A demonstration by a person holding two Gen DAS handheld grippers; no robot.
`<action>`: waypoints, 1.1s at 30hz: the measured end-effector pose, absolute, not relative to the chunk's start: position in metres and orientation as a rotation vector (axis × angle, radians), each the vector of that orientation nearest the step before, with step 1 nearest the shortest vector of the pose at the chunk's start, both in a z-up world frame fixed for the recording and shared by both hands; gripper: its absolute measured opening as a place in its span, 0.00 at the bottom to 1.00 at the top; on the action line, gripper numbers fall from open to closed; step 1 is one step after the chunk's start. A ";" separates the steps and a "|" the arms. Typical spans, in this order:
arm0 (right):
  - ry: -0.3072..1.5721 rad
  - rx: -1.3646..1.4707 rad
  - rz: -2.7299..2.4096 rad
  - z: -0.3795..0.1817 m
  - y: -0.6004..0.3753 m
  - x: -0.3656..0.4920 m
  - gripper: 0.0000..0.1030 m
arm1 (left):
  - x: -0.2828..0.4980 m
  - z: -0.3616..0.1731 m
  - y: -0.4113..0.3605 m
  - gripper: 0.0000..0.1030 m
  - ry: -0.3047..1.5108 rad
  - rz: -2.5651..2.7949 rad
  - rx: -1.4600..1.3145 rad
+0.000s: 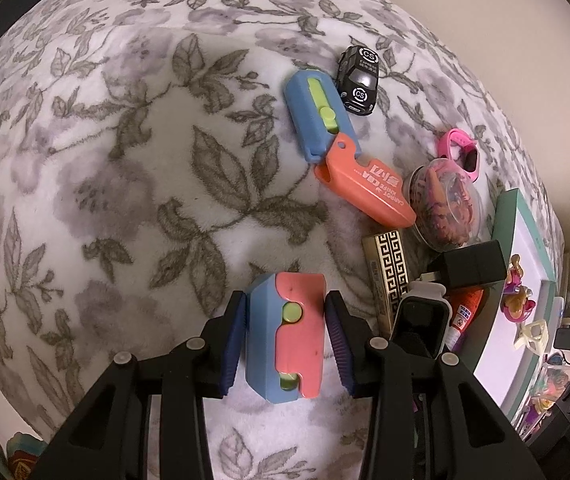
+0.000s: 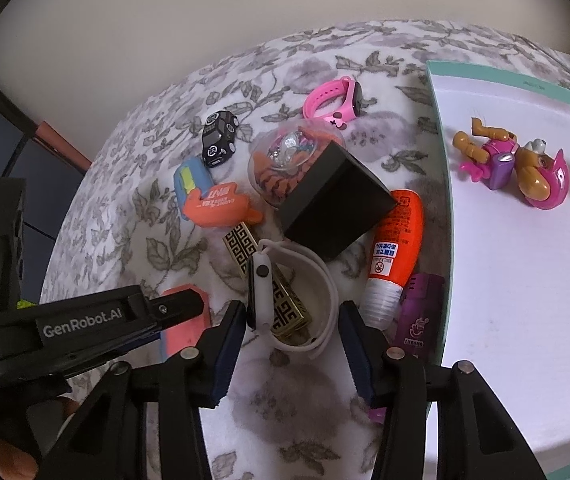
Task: Organize rigid objects
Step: 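Grasp the white watch with the right tool while the left tool lifts the block, then carry the watch with the right tool while the left tool carries the block into the tray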
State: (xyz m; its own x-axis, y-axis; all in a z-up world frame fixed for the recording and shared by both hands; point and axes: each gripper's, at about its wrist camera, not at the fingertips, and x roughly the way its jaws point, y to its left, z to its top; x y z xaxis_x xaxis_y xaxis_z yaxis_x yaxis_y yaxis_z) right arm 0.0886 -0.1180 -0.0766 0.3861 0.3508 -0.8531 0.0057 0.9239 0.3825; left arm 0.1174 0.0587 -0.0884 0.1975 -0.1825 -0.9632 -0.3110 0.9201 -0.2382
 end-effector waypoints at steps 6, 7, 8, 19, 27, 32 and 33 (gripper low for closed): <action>1.166 0.366 0.217 -0.076 -0.121 0.087 0.49 | 0.119 -0.088 0.053 0.37 1.388 0.066 -0.422; 1.166 0.371 0.214 -0.075 -0.122 0.087 0.49 | 0.119 -0.087 0.052 0.37 1.386 0.060 -0.424; 1.165 0.375 0.212 -0.074 -0.123 0.086 0.48 | 0.119 -0.086 0.052 0.37 1.386 0.058 -0.423; 1.093 0.421 0.228 -0.039 -0.136 0.080 0.47 | 0.121 -0.045 0.053 0.20 1.259 0.025 -0.428; 1.052 0.440 0.231 -0.018 -0.144 0.076 0.47 | 0.118 -0.020 0.055 0.20 1.186 -0.005 -0.437; 0.993 0.441 0.202 0.008 -0.159 0.069 0.47 | 0.112 -0.003 0.051 0.20 1.139 -0.060 -0.462; 0.983 0.441 0.194 0.012 -0.162 0.068 0.47 | 0.110 0.000 0.050 0.20 1.132 -0.071 -0.464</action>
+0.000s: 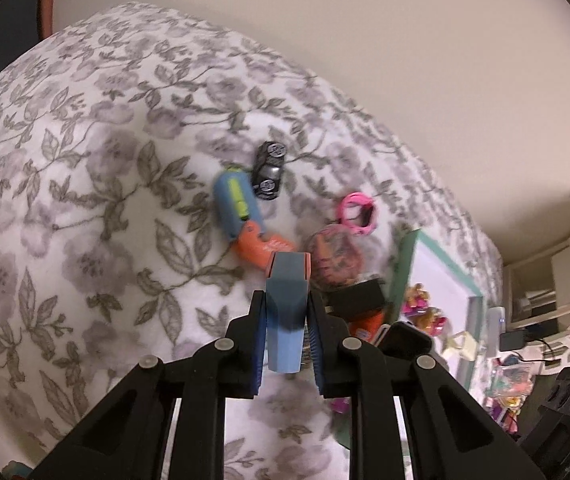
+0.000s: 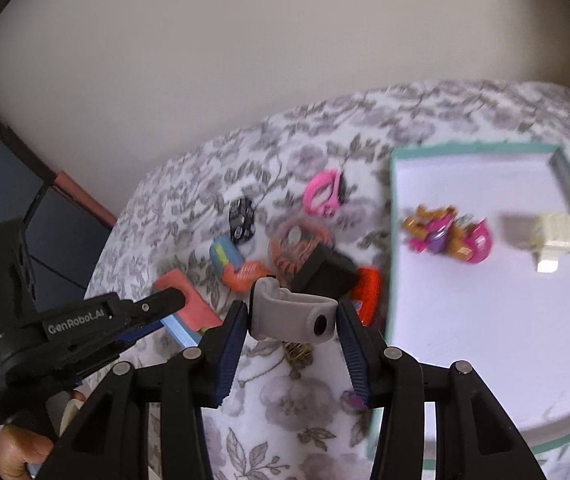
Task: Organize rigid objects
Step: 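Carry the watch with the right tool while the left tool carries the block into the tray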
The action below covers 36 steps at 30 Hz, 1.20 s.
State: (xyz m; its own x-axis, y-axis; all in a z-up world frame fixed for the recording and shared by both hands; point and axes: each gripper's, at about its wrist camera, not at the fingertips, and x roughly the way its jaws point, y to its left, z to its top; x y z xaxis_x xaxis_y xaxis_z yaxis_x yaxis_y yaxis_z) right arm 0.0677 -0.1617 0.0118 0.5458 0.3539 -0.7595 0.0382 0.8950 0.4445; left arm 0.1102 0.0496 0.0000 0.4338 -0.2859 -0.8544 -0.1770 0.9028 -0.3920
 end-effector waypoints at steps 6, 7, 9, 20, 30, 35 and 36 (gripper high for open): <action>0.939 0.449 0.118 0.034 -0.190 0.056 0.47 | 0.105 0.010 0.028 0.20 1.119 -0.144 -0.447; 0.936 0.448 0.099 0.036 -0.195 0.054 0.47 | 0.104 0.011 0.021 0.20 1.121 -0.164 -0.439; 0.931 0.444 0.059 0.039 -0.205 0.050 0.47 | 0.102 0.013 0.009 0.20 1.122 -0.188 -0.411; 0.961 0.407 -0.169 0.032 -0.264 0.031 0.47 | 0.079 0.003 -0.089 0.20 1.168 -0.375 -0.196; 1.021 0.387 -0.334 0.006 -0.310 0.022 0.48 | 0.070 -0.028 -0.140 0.20 1.236 -0.442 -0.041; 1.006 0.402 -0.366 -0.005 -0.319 0.020 0.48 | 0.070 -0.039 -0.150 0.20 1.251 -0.467 -0.014; 1.005 0.405 -0.366 -0.007 -0.318 0.021 0.48 | 0.070 -0.041 -0.152 0.20 1.249 -0.471 -0.003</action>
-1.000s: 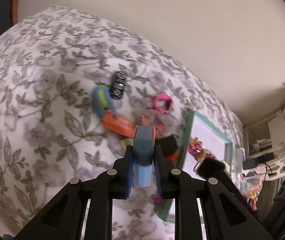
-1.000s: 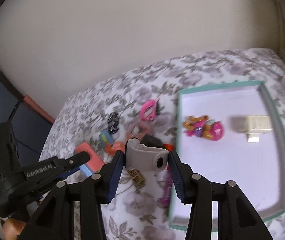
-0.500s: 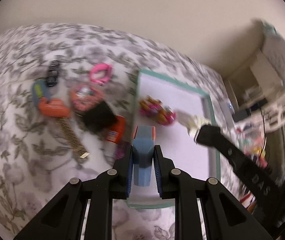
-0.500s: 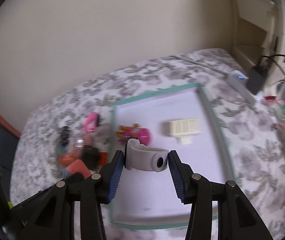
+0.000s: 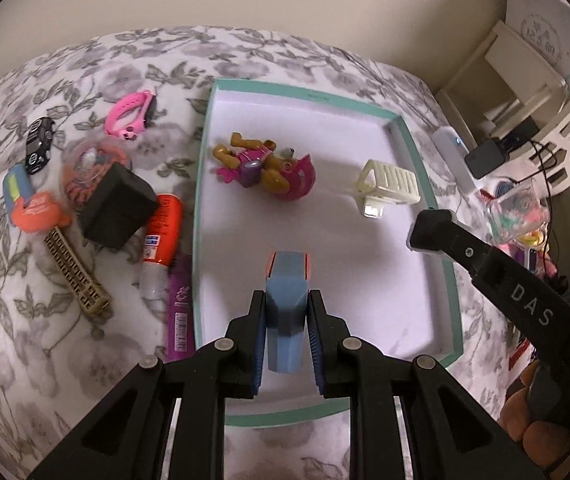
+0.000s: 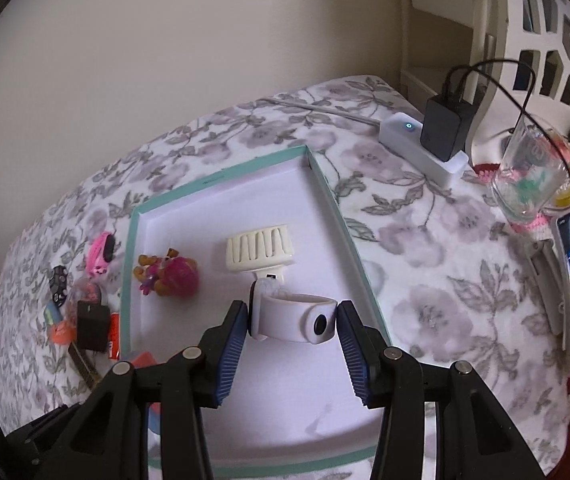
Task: Organize rigid objects
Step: 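Carry the watch with the right tool while the left tool carries the block into the tray, then open the right tool to set down the watch while the left tool releases the block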
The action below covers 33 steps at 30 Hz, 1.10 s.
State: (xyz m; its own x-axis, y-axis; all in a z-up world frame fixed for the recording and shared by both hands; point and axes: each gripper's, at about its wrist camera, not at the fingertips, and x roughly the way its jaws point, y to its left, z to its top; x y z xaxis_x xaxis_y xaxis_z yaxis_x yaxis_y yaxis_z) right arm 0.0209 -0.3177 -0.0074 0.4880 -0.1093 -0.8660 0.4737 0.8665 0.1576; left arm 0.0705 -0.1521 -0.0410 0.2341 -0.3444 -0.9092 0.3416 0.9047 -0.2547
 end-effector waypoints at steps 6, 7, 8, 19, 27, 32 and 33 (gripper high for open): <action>1.030 0.383 -0.363 -0.025 -0.307 0.025 0.48 | 0.073 -0.047 -0.157 0.20 1.227 -0.466 0.034; 1.039 0.383 -0.366 -0.028 -0.306 0.025 0.48 | 0.074 -0.047 -0.157 0.20 1.229 -0.469 0.031; 1.053 0.386 -0.372 -0.031 -0.306 0.024 0.48 | 0.075 -0.047 -0.157 0.20 1.230 -0.469 0.028; 1.125 0.378 -0.392 -0.041 -0.299 0.013 0.48 | 0.087 -0.065 -0.143 0.20 1.281 -0.422 -0.027; 1.228 0.472 -0.385 -0.061 -0.300 0.006 0.47 | 0.086 -0.063 -0.142 0.21 1.287 -0.404 -0.007; 1.253 0.497 -0.374 -0.068 -0.298 0.005 0.47 | 0.087 -0.063 -0.142 0.23 1.306 -0.391 0.002; 1.254 0.500 -0.374 -0.068 -0.297 0.004 0.47 | 0.087 -0.064 -0.142 0.27 1.309 -0.388 0.006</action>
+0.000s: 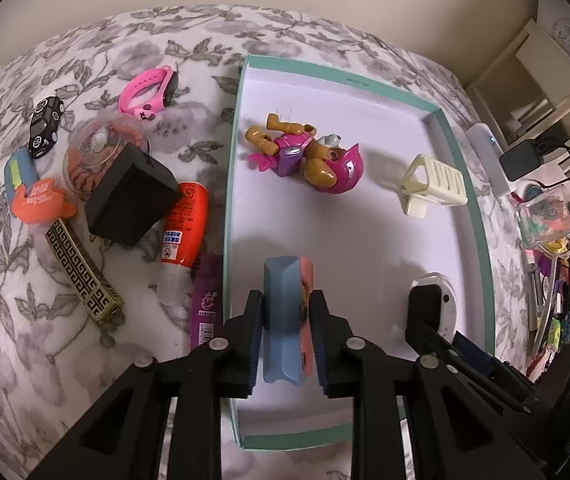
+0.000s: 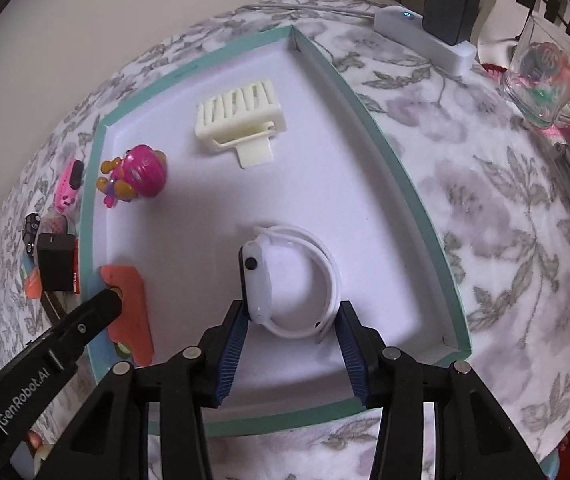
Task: Organize rigid objects
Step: 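Open the right tool to set down the watch while the left tool releases the block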
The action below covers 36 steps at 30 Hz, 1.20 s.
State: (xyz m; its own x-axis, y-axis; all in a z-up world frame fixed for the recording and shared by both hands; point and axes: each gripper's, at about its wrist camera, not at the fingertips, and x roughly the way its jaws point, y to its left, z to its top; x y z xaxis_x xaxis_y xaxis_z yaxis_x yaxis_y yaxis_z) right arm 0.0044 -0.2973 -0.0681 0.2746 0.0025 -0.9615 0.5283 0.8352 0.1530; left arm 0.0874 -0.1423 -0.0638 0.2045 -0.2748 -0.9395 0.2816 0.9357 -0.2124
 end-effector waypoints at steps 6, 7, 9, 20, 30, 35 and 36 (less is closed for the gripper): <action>1.259 0.500 -0.385 -0.067 -0.298 0.005 0.48 | 0.086 -0.062 -0.142 0.43 1.317 -0.381 0.016; 1.257 0.495 -0.387 -0.066 -0.298 0.006 0.48 | 0.086 -0.061 -0.142 0.43 1.316 -0.381 0.018; 1.250 0.475 -0.390 -0.061 -0.297 0.007 0.48 | 0.086 -0.058 -0.143 0.44 1.315 -0.384 0.024; 1.159 0.409 -0.397 -0.030 -0.295 0.009 0.53 | 0.088 -0.020 -0.127 0.52 1.233 -0.385 -0.026; 1.038 0.347 -0.373 0.013 -0.280 0.010 0.56 | 0.095 0.008 -0.081 0.58 1.138 -0.253 -0.076; 0.996 0.326 -0.351 0.025 -0.274 0.010 0.67 | 0.097 0.010 -0.062 0.68 1.115 -0.182 -0.080; 0.991 0.324 -0.346 0.026 -0.274 0.011 0.70 | 0.098 0.010 -0.059 0.72 1.110 -0.168 -0.082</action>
State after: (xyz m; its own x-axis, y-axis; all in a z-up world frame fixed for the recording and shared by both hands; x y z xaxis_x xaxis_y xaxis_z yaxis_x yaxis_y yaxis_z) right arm 0.0106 -0.2737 0.0256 0.5028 -0.1352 -0.8538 0.4254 0.8985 0.1083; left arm 0.0977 -0.0591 0.0103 0.4340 -0.1755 -0.8837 0.0942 0.9843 -0.1493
